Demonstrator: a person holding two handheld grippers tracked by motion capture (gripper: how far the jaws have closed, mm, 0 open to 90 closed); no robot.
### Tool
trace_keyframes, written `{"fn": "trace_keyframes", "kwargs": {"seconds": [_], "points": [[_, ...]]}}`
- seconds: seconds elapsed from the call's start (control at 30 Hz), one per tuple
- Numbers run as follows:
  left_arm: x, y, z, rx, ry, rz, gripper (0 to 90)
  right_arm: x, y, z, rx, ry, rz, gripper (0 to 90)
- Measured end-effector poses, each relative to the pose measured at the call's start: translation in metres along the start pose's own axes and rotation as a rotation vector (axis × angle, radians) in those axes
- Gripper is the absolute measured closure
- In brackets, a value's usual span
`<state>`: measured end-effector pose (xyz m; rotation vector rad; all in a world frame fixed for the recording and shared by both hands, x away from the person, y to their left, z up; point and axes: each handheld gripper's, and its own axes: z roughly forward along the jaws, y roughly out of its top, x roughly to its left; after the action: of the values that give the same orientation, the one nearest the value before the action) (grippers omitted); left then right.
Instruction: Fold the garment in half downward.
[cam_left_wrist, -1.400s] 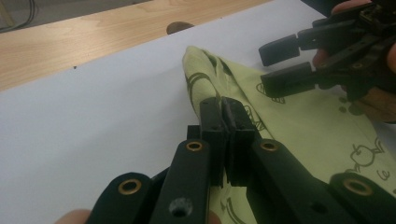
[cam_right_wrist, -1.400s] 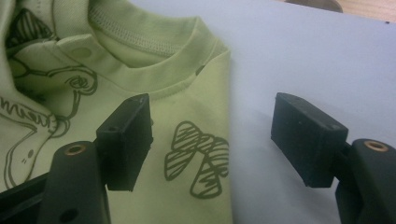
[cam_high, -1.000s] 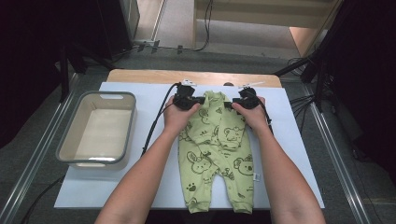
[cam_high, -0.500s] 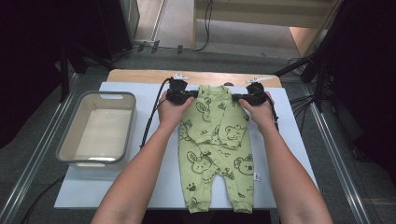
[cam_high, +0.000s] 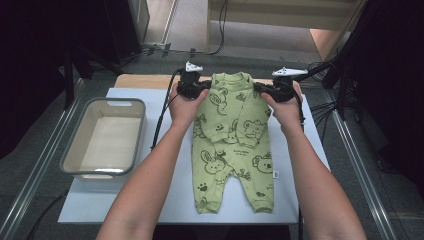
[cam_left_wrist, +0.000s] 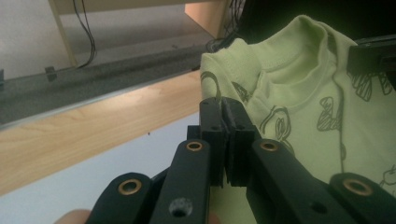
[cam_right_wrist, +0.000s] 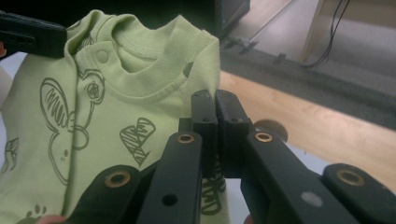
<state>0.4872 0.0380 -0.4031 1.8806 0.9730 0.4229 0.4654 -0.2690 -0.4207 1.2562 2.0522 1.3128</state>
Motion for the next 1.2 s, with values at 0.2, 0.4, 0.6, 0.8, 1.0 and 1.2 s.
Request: {"fn": "trace_keyframes", "kwargs": {"seconds": [0.2, 0.4, 0.6, 0.8, 1.0, 1.2], "points": [[-0.005, -0.009, -0.008, -0.016, -0.022, 0.018, 87.6, 0.004, -0.008, -0.008, -0.033, 0.04, -0.081, 85.6], [-0.012, -0.018, -0.021, -0.038, -0.049, 0.036, 87.6, 0.012, -0.022, -0.02, -0.071, 0.069, -0.095, 85.4], [-0.021, -0.022, -0.037, -0.067, -0.078, 0.051, 87.6, 0.026, -0.032, -0.037, -0.123, 0.082, -0.114, 85.0], [-0.031, -0.034, -0.053, -0.084, -0.107, 0.09, 87.6, 0.04, -0.045, -0.052, -0.134, 0.09, -0.147, 84.9], [-0.042, -0.053, -0.066, -0.102, -0.134, 0.11, 87.5, 0.053, -0.061, -0.064, -0.134, 0.103, -0.175, 84.9], [-0.054, -0.07, -0.079, -0.113, -0.155, 0.136, 87.6, 0.064, -0.081, -0.075, -0.14, 0.111, -0.175, 84.8]]}}
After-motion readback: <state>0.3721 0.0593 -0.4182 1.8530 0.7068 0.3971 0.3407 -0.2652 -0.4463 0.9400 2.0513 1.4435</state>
